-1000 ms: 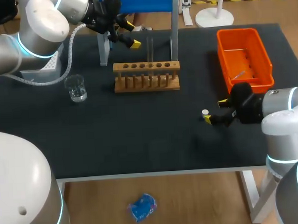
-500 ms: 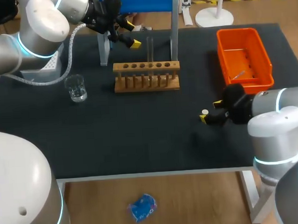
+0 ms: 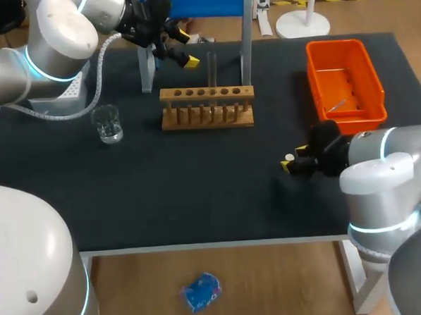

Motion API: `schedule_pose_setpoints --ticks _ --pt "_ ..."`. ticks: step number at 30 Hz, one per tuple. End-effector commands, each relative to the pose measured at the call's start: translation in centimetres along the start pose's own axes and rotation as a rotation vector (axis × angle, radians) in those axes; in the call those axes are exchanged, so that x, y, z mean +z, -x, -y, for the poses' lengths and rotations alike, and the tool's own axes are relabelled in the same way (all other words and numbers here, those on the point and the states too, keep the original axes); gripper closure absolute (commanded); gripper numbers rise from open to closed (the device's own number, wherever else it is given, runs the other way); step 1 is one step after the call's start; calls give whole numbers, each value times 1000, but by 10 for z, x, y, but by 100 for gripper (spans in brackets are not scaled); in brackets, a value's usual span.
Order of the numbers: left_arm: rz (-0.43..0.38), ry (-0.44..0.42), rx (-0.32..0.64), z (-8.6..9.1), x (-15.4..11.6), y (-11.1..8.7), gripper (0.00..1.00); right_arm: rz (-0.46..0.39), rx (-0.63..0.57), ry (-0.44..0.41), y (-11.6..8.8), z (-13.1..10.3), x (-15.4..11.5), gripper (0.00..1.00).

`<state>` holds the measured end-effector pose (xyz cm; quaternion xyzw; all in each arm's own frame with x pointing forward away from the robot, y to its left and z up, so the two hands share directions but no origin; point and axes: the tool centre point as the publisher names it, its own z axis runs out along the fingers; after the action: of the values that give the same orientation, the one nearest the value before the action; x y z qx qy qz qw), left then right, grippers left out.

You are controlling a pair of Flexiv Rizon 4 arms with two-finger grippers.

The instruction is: Invert the test tube, pick up the pipette, mount the tip to pipette, aspirate from beaker and dispense into the tube, eject the tip, return the pipette, and cap with the stopper.

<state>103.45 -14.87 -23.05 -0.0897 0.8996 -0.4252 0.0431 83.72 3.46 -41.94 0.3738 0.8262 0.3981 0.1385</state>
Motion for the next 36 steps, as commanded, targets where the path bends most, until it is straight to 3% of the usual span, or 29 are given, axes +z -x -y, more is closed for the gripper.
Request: schedule_pose_setpoints --ticks 1,36 --pt "-2 3 -1 0 0 1 0 2 3 -3 -1 1 5 44" --pt "-2 3 -1 0 0 1 0 -5 26 -14 8 0 14 59"
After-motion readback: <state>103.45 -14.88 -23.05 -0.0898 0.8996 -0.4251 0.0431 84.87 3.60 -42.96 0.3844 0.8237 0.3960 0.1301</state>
